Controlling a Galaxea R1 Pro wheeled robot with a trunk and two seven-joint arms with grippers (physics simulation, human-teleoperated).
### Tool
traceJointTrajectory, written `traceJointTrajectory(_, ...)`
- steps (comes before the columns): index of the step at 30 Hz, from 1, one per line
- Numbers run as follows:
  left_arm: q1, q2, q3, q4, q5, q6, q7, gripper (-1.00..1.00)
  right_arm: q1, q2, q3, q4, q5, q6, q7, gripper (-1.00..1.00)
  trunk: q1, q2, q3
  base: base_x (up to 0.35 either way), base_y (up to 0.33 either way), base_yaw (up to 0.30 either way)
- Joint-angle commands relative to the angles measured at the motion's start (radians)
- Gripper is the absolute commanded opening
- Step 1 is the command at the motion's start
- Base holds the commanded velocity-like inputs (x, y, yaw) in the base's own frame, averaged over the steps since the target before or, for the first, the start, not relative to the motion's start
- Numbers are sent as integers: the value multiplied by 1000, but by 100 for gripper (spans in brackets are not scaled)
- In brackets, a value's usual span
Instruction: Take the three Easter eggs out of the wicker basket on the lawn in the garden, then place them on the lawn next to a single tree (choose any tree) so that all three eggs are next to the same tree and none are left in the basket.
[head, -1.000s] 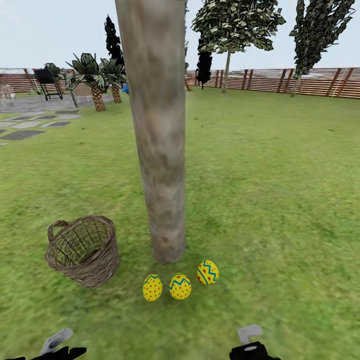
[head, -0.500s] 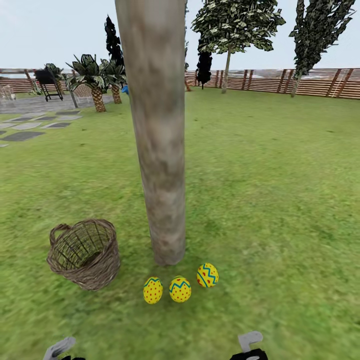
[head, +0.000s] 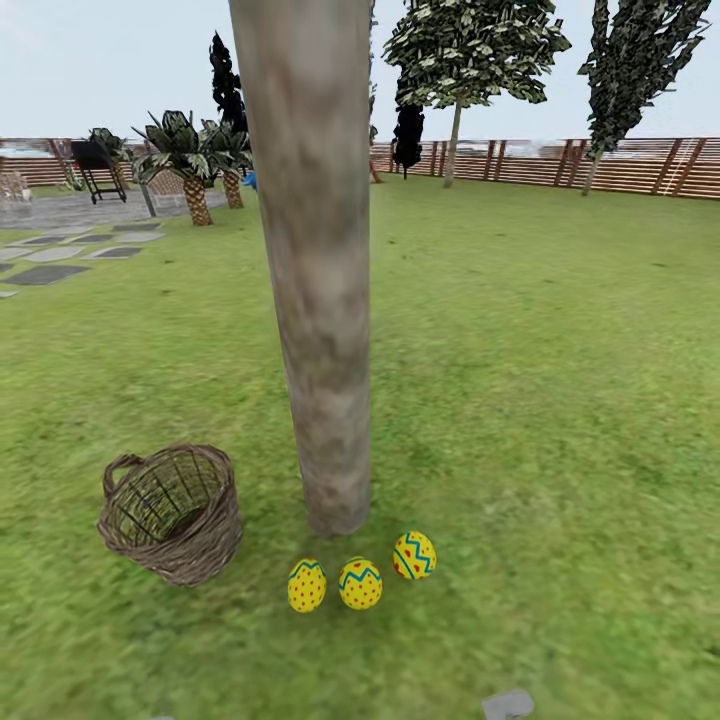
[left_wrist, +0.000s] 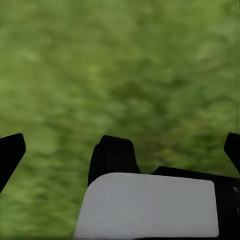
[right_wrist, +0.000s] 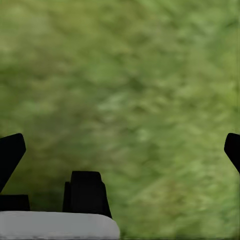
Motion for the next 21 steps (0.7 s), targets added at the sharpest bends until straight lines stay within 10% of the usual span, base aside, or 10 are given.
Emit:
traceJointTrajectory(1, 0, -2, 7, 6, 6, -1, -2, 100, 1, 1, 9, 2, -7, 0, -3, 100, -4, 7, 3, 0, 0, 0)
traceJointTrajectory(21, 15, -64, 2, 94, 5, -102, 104, 100, 82, -9, 10, 2, -5, -6, -1, 100, -81, 147, 65, 0, 0, 0)
